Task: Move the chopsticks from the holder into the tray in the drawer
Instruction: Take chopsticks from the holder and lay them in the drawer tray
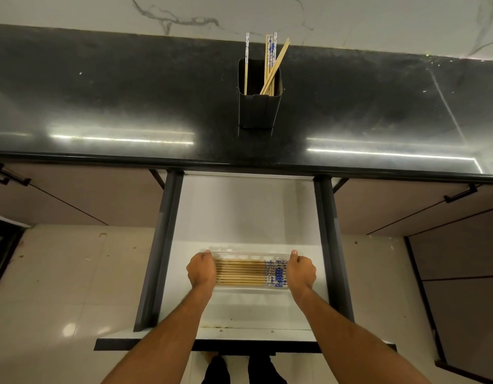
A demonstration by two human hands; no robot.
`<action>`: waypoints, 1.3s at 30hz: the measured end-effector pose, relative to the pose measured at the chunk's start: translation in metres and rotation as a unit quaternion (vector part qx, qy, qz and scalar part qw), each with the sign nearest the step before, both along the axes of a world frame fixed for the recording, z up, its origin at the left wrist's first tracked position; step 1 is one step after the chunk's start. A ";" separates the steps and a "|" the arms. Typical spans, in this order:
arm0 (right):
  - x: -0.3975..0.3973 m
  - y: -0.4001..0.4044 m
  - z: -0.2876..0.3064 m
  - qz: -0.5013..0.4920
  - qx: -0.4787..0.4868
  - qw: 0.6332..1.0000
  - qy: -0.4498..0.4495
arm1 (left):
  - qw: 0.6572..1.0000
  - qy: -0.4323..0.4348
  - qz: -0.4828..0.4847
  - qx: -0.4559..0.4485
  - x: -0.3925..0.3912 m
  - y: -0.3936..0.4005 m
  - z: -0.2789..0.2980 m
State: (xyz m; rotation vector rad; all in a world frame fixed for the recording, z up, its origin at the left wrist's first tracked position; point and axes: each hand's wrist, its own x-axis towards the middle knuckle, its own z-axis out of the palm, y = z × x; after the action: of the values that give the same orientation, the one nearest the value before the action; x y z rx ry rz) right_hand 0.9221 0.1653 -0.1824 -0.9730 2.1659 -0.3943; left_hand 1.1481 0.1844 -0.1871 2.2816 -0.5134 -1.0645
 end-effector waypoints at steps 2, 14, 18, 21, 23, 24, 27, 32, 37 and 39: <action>-0.002 -0.001 0.002 0.030 0.000 0.999 0.017 | 1.000 -0.005 -0.013 -0.005 0.001 -0.001 0.004; 0.006 -0.087 0.092 0.344 -0.328 0.854 0.212 | 0.925 -0.199 -0.257 -0.198 -0.011 -0.090 0.101; 0.014 -0.137 0.139 0.354 -0.386 0.818 0.236 | 0.881 -0.254 -0.284 -0.281 -0.018 -0.137 0.143; 0.022 -0.173 0.175 0.349 -0.423 0.799 0.246 | 0.861 -0.279 -0.280 -0.319 -0.025 -0.175 0.175; 0.028 -0.196 0.197 0.345 -0.443 0.789 0.249 | 0.855 -0.276 -0.278 -0.340 -0.030 -0.199 0.194; 0.030 -0.207 0.206 0.344 -0.448 0.788 0.246 | 0.851 -0.277 -0.277 -0.350 -0.033 -0.211 0.202; 0.039 -0.241 0.226 0.349 -0.444 0.791 0.236 | 0.842 -0.278 -0.276 -0.371 -0.040 -0.242 0.223; 0.052 -0.288 0.245 0.357 -0.474 0.757 0.275 | 0.842 -0.256 -0.281 -0.383 -0.048 -0.290 0.242; 0.057 -0.335 0.245 0.383 -0.421 0.771 0.286 | 0.850 -0.266 -0.283 -0.355 -0.048 -0.337 0.245; 0.058 -0.351 0.243 0.375 -0.410 0.791 0.255 | 0.858 -0.266 -0.281 -0.339 -0.047 -0.354 0.241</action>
State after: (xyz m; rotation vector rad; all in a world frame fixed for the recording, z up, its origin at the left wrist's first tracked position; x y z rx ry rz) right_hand 0.9798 -0.1852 0.0601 -2.5571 1.7659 -0.7514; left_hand 1.1013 -0.1698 0.0541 1.7647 -1.5746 -0.3304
